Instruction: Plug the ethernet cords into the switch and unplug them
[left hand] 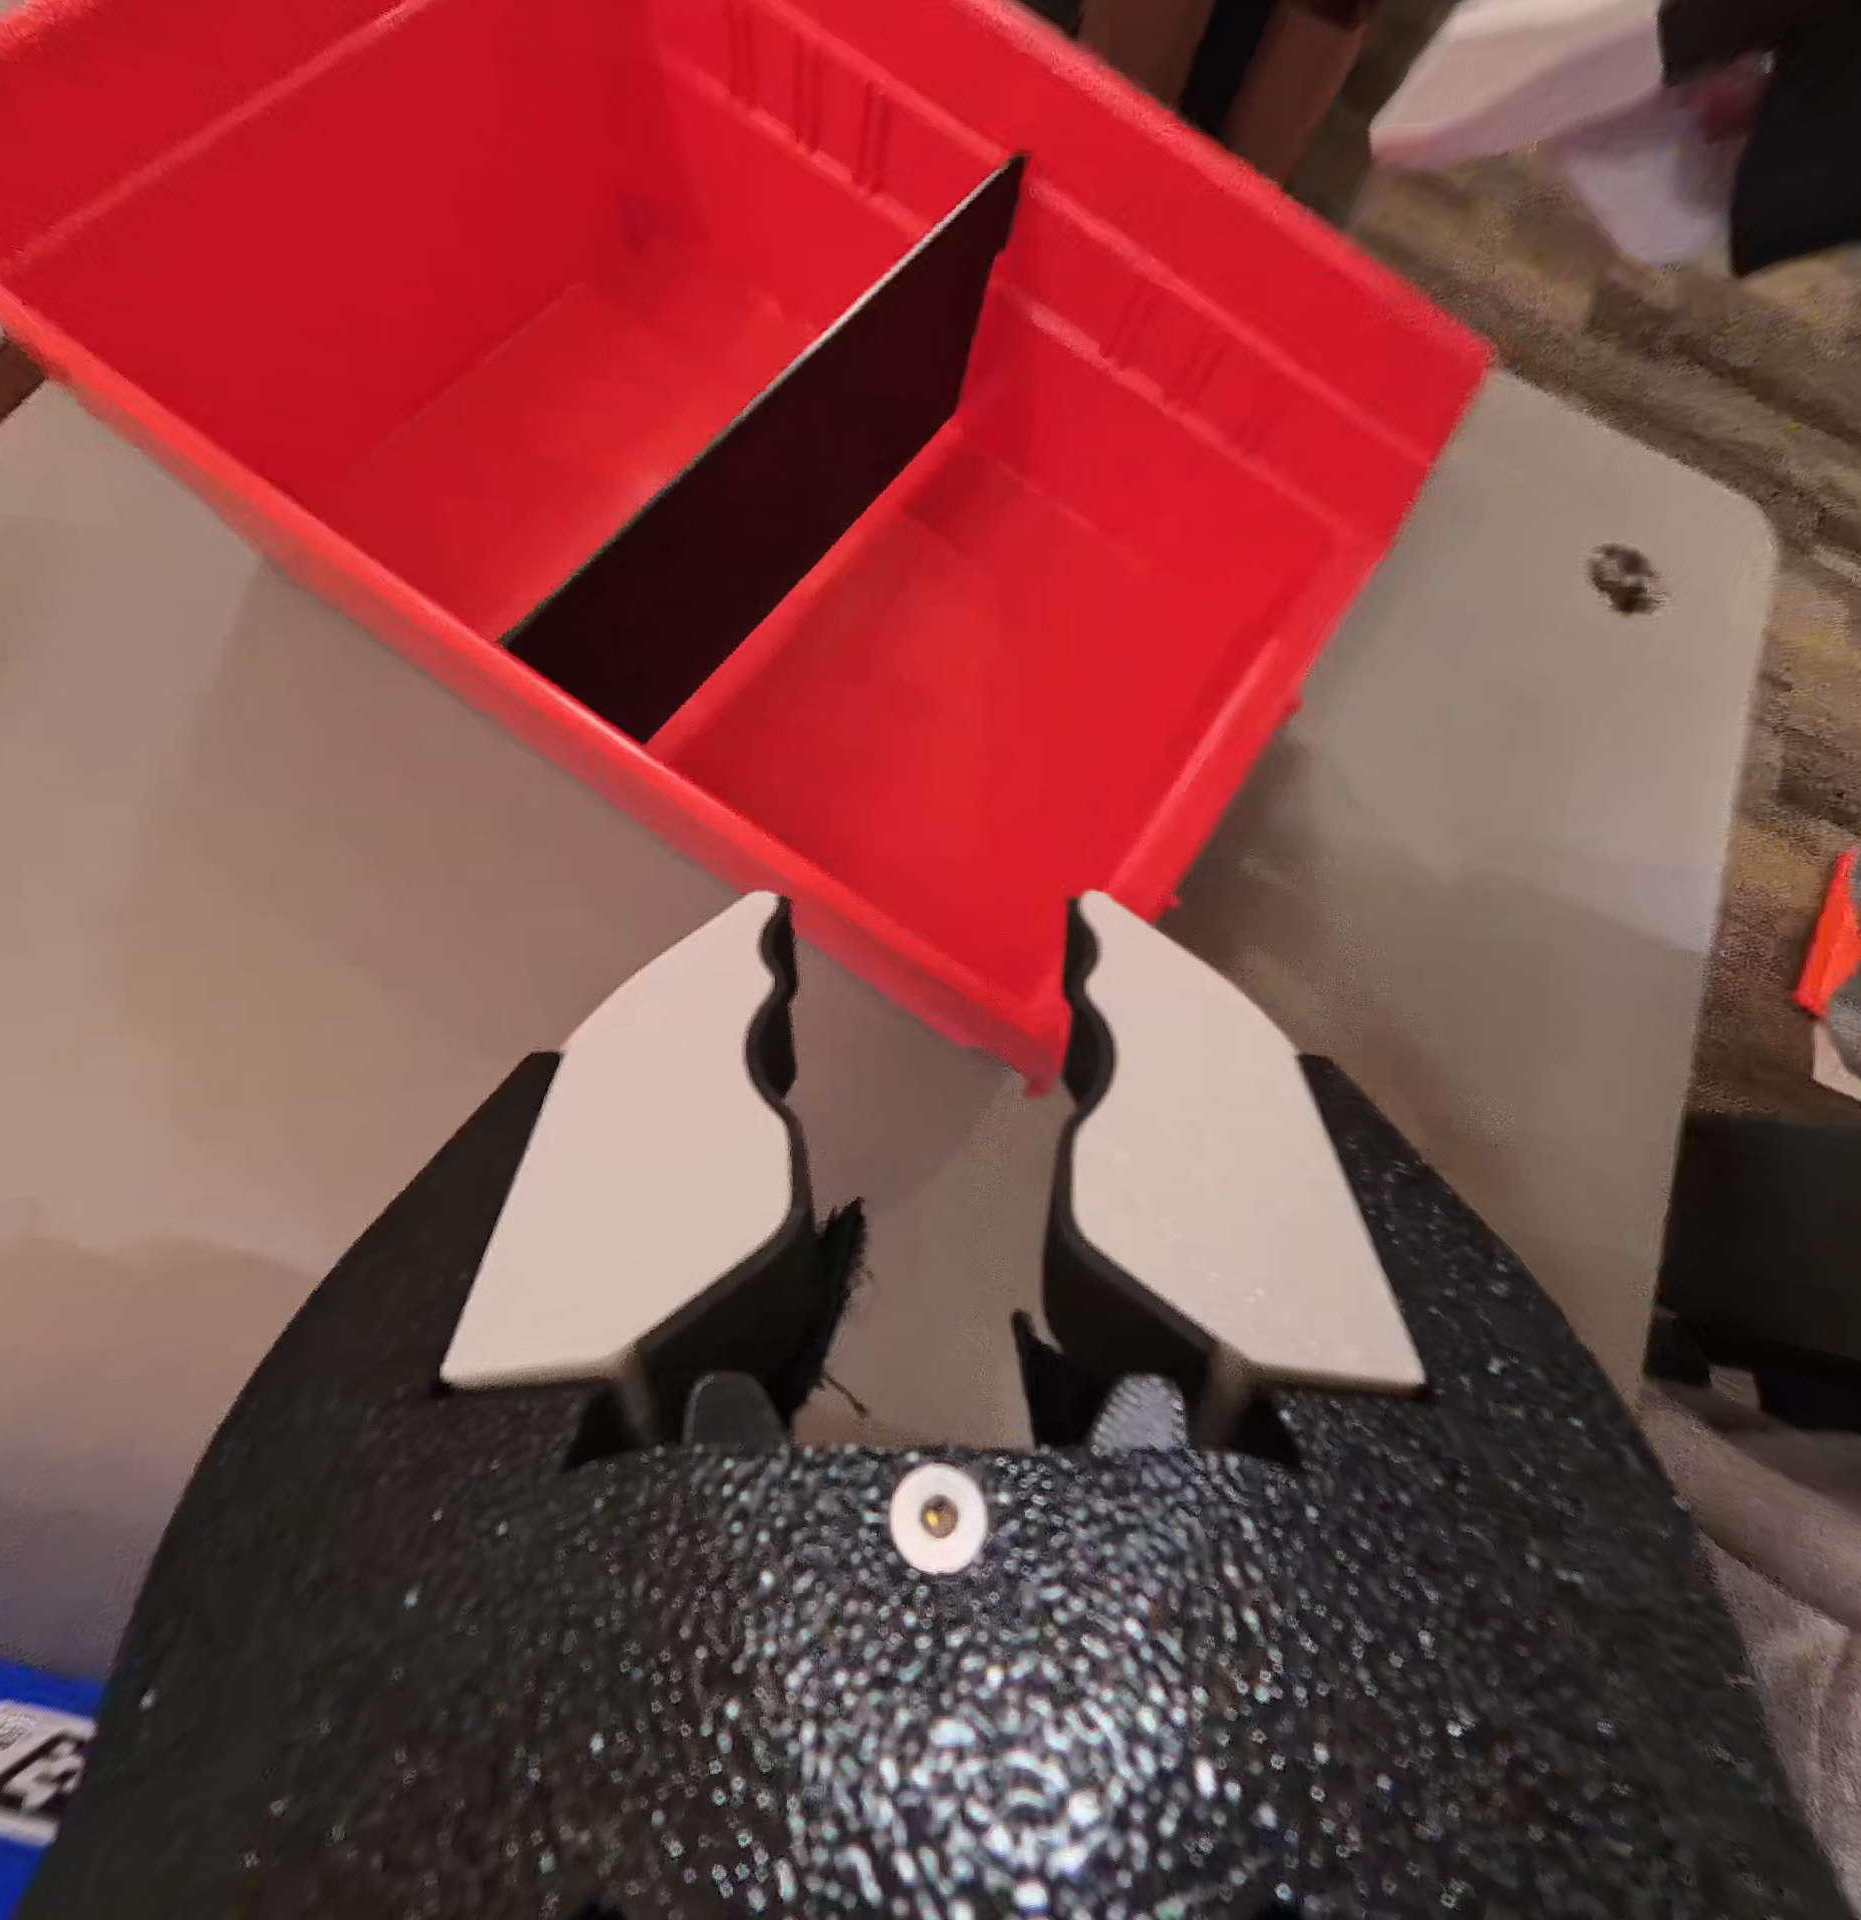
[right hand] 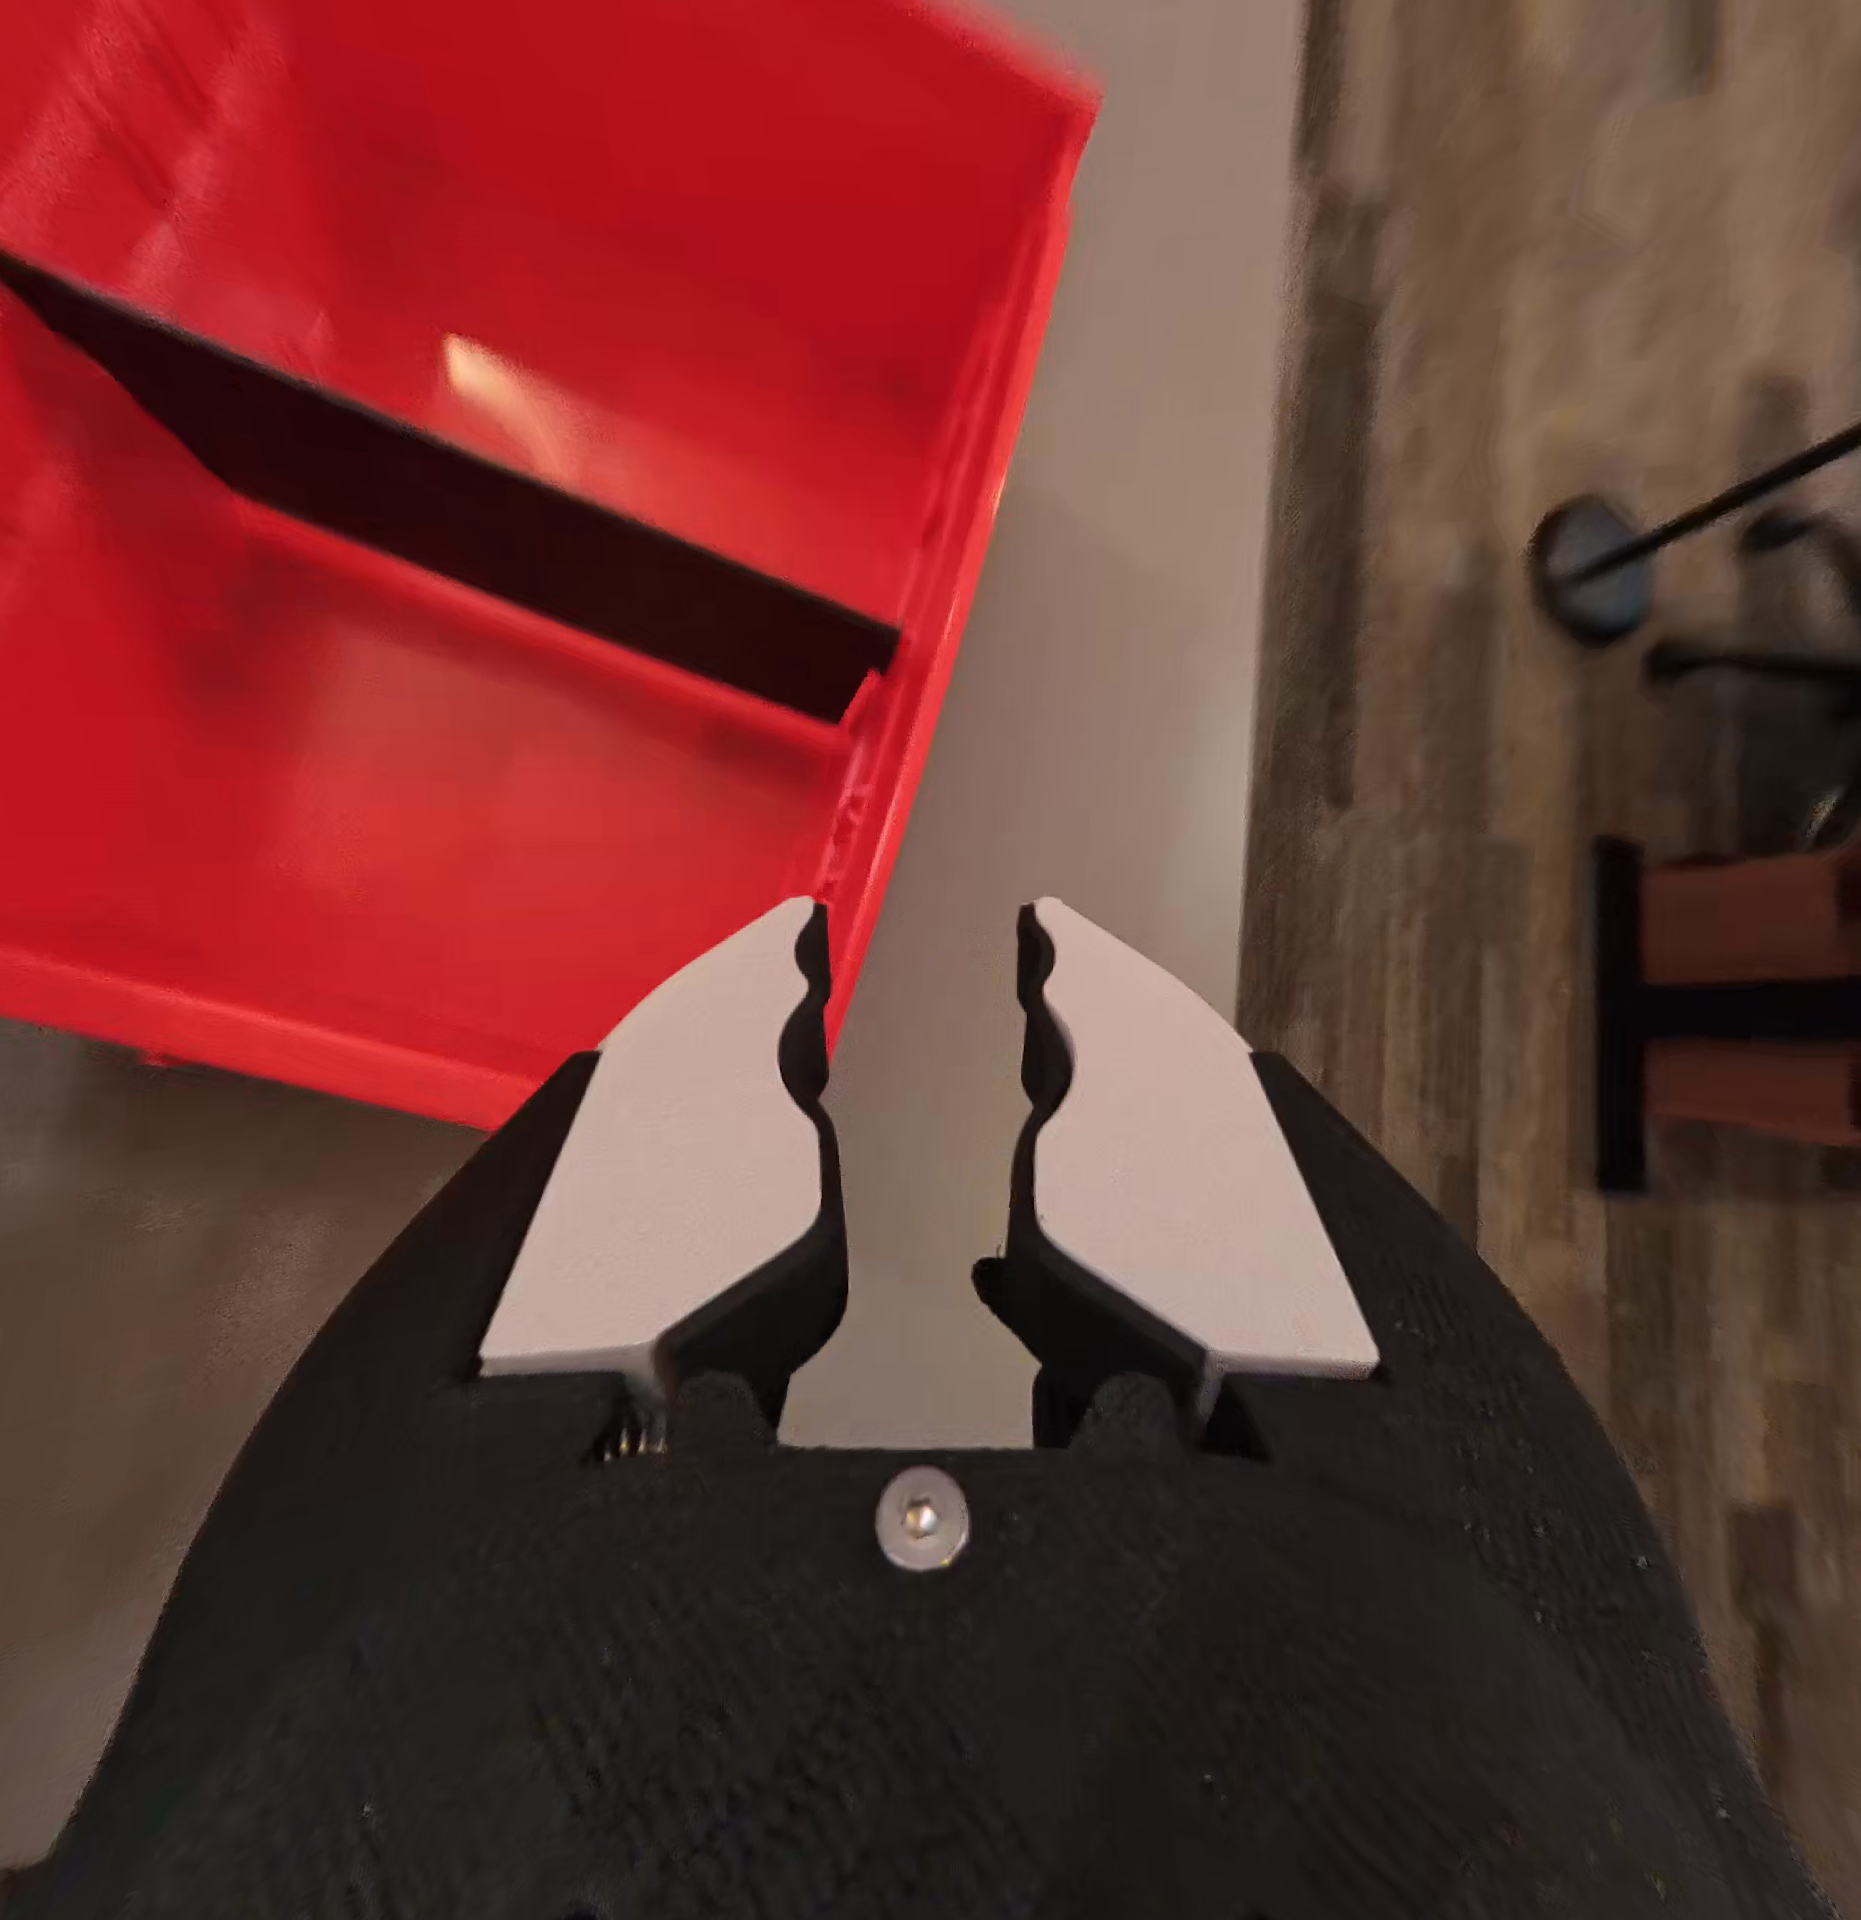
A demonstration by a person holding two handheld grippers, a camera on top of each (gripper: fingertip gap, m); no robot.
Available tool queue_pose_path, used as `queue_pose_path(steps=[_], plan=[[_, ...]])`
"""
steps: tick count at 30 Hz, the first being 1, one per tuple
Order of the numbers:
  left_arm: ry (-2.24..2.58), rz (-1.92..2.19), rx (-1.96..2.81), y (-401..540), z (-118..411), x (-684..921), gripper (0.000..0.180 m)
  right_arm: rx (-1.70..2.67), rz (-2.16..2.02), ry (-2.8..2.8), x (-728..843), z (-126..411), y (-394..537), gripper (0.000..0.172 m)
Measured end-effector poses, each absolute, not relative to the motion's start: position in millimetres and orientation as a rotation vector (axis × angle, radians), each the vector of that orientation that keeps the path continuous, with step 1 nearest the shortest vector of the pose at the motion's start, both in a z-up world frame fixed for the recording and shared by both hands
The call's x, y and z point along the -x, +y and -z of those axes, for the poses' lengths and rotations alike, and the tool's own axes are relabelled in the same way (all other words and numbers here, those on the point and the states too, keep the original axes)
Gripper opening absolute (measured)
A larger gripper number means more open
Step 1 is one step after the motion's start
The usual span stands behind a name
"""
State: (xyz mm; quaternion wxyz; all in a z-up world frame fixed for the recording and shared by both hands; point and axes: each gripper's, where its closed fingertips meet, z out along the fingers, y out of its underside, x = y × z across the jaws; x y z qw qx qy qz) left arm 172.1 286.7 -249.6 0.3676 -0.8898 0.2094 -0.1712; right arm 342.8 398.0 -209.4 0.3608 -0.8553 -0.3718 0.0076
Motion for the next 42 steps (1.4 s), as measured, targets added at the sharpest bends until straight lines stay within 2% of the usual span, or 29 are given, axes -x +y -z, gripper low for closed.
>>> queue_pose_path(steps=[1, 4, 7, 10, 13, 15, 19, 22, 24, 26, 31, 38, 42], plan=[[0.564, 0.422, 2.248, 276.7, 241.7, -169.6, 0.057, 2.107, -0.063, -0.939, -336.6, 188.4, 387.5, 0.034], [0.598, 0.279, 2.136, 236.9, 214.0, -141.9, 0.063, 1.808, -0.324, -0.978, -292.4, 136.4, 332.2, 0.035], [0.495, 0.086, 2.055, 189.7, 190.2, -84.2, 0.061, 1.579, -0.619, -1.067, -229.3, 115.6, 265.2, 0.035], [0.238, -0.169, 2.027, 140.5, 181.1, 6.7, 0.059, 1.481, -0.829, -1.171, -155.9, 130.1, 214.6, 0.039], [-0.051, -0.245, 2.109, 90.3, 201.6, 87.7, 0.069, 1.574, -0.935, -1.321, -80.4, 176.4, 187.4, 0.052], [-0.185, -0.165, 2.144, 70.0, 219.5, 118.2, 0.075, 1.668, -0.945, -1.396, -40.6, 207.8, 178.6, 0.062], [-0.265, 0.029, 2.217, 55.5, 253.7, 140.6, 0.079, 1.844, -0.944, -1.474, 1.4, 248.8, 166.2, 0.061], [-0.224, 0.225, 2.248, 59.0, 268.4, 130.0, 0.081, 1.888, -0.784, -1.494, 6.5, 263.1, 172.0, 0.053], [-0.166, 0.279, 2.266, 60.1, 274.8, 121.8, 0.072, 1.935, -0.775, -1.513, 7.5, 269.5, 167.9, 0.048], [-0.121, 0.271, 2.278, 60.1, 280.5, 116.5, 0.073, 1.962, -0.747, -1.515, 5.4, 273.6, 166.7, 0.041], [-0.056, 0.219, 2.289, 44.3, 282.6, 108.0, 0.071, 1.956, -0.623, -1.608, -12.0, 277.3, 147.9, 0.031], [0.039, 0.245, 2.249, 7.8, 282.4, 77.9, 0.068, 1.948, -0.702, -1.685, -43.8, 274.0, 115.6, 0.034], [-0.013, 0.244, 2.116, -5.1, 258.8, 96.4, 0.067, 1.787, -0.735, -1.554, -50.3, 232.6, 136.7, 0.043]])
